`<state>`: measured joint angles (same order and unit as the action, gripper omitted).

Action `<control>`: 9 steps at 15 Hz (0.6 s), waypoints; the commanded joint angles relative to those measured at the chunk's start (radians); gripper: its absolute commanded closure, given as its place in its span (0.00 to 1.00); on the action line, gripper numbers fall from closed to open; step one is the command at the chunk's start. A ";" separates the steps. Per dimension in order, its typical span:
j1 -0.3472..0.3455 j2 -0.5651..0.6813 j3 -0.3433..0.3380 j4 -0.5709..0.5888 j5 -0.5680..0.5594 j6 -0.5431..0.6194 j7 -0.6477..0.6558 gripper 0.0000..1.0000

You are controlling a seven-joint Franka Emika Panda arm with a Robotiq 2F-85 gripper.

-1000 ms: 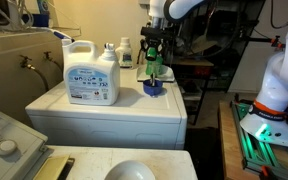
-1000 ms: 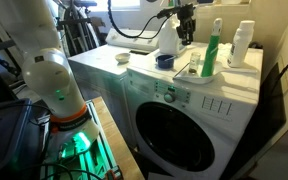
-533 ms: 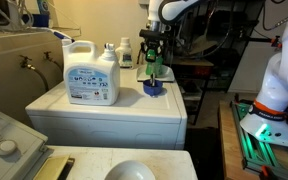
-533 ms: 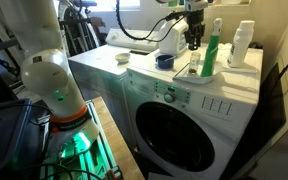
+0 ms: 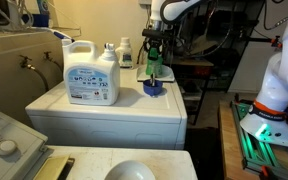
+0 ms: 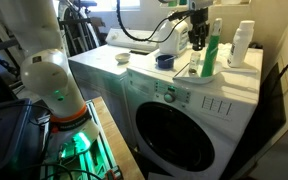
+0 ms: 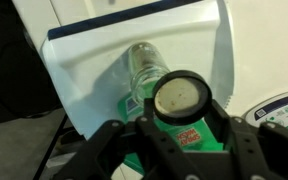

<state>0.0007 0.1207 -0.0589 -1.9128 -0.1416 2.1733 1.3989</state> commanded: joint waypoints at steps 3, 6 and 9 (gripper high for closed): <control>-0.004 -0.029 -0.003 -0.062 -0.016 0.001 -0.039 0.71; -0.003 -0.031 -0.003 -0.078 -0.019 0.009 -0.057 0.71; -0.003 -0.033 -0.003 -0.084 -0.013 0.020 -0.066 0.71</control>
<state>0.0010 0.1171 -0.0595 -1.9530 -0.1540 2.1736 1.3519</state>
